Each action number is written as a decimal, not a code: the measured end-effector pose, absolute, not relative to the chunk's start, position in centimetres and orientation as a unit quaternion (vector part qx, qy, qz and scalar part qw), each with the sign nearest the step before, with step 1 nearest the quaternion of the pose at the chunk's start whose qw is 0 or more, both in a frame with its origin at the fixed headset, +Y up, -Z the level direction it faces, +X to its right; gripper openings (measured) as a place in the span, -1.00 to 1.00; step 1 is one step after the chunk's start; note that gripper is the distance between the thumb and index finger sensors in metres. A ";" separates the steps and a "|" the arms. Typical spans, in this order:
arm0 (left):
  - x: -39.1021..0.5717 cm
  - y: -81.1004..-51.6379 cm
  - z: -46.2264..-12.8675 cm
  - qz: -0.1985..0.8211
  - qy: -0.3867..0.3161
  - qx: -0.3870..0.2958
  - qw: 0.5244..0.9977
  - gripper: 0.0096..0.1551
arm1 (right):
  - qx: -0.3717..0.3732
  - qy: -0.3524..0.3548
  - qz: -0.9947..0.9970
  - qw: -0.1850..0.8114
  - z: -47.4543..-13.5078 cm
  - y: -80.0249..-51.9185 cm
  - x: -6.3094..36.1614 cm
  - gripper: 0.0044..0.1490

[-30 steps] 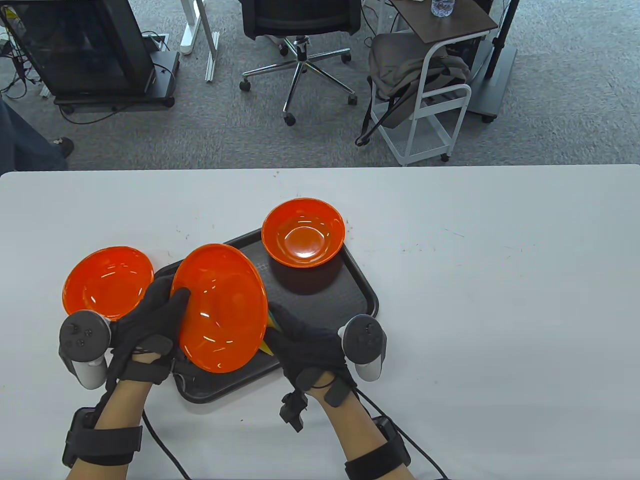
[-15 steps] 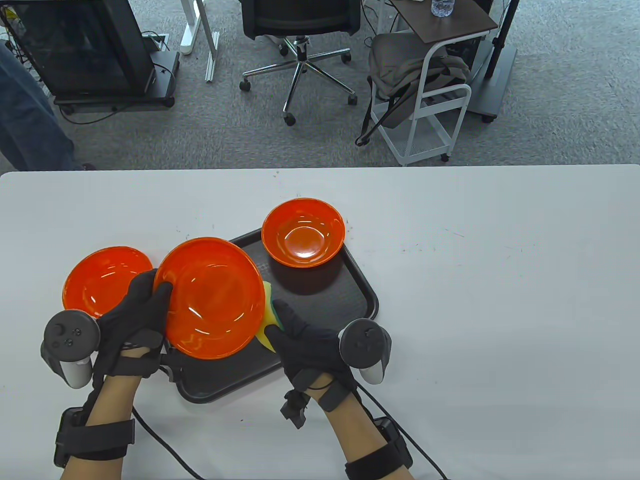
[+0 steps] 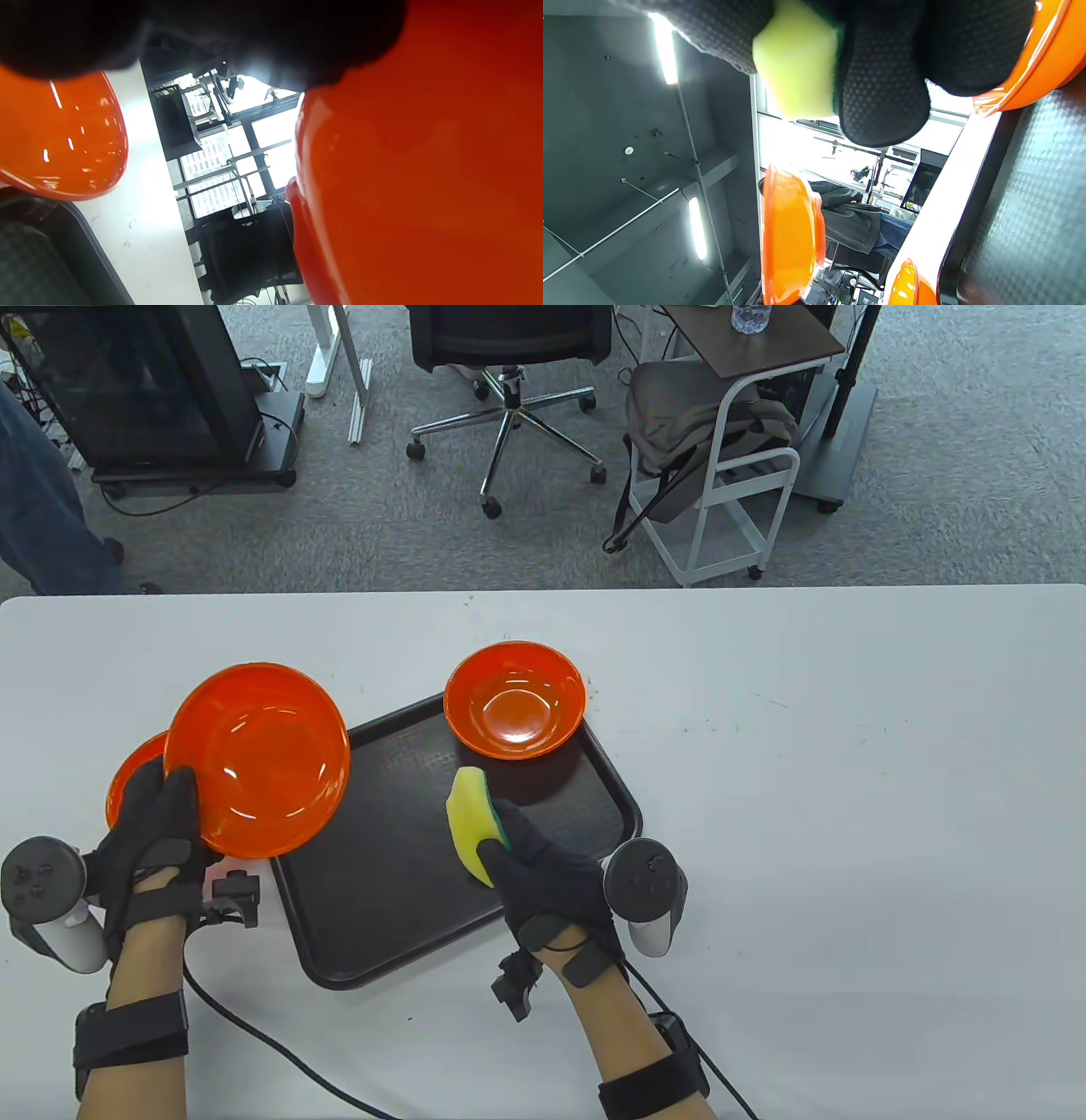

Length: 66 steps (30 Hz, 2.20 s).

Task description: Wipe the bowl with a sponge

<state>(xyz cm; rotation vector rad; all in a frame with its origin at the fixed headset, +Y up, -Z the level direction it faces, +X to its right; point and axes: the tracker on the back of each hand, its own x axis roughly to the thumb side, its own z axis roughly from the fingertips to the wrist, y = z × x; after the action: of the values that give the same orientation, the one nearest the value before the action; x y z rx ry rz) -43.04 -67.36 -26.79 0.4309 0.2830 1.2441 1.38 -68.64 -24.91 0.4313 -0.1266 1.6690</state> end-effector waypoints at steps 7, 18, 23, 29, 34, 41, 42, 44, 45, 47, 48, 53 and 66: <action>-46.5 -68.9 -26.1 0.608 0.223 0.218 0.730 -0.38 | 0.177 -0.054 0.719 0.670 -25.0 -68.7 2.0 -0.33; -48.5 -72.1 -25.8 0.614 0.313 0.201 0.696 -0.27 | 0.171 -0.056 0.718 0.673 -25.1 -68.7 2.4 -0.33; -48.3 -73.8 -26.1 0.603 0.335 0.170 0.704 -0.25 | 0.171 -0.055 0.718 0.672 -25.1 -68.7 2.4 -0.33; -48.0 -75.4 -26.5 0.586 0.354 0.132 0.717 -0.21 | 0.173 -0.057 0.717 0.673 -25.2 -68.7 2.5 -0.33; -47.9 -76.1 -26.6 0.579 0.362 0.113 0.722 -0.19 | 0.174 -0.061 0.715 0.674 -25.2 -68.6 2.7 -0.33; -48.0 -76.0 -26.3 0.567 0.381 0.103 0.723 -0.18 | 0.177 -0.065 0.713 0.675 -25.2 -68.5 2.8 -0.33; -48.0 -75.9 -26.3 0.565 0.381 0.092 0.726 -0.17 | 0.177 -0.066 0.713 0.675 -25.2 -68.5 2.9 -0.33; -48.0 -75.6 -26.3 0.574 0.371 0.052 0.728 -0.10 | 0.177 -0.068 0.714 0.674 -25.2 -68.5 2.9 -0.34; -47.9 -75.4 -26.2 0.584 0.363 0.035 0.725 -0.06 | 0.179 -0.068 0.715 0.672 -25.2 -68.5 2.9 -0.33; -47.8 -75.1 -26.1 0.592 0.354 0.019 0.724 0.01 | 0.180 -0.068 0.717 0.670 -25.3 -68.5 2.9 -0.33; -47.8 -75.0 -26.1 0.588 0.353 0.010 0.727 0.03 | 0.181 -0.068 0.718 0.669 -25.3 -68.5 2.9 -0.33; -47.5 -74.5 -25.8 0.565 0.345 -0.014 0.749 0.11 | 0.189 -0.066 0.719 0.665 -25.2 -68.5 3.0 -0.33; -46.1 -71.6 -26.0 0.547 0.292 -0.024 0.784 0.14 | 0.190 -0.074 0.712 0.672 -25.3 -68.2 3.4 -0.33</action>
<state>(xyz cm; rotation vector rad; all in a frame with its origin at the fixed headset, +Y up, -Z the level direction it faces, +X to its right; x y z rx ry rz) -46.14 -71.59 -25.99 -0.0524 0.6297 1.1808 3.38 -68.21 -25.27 0.4289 -0.1659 1.6025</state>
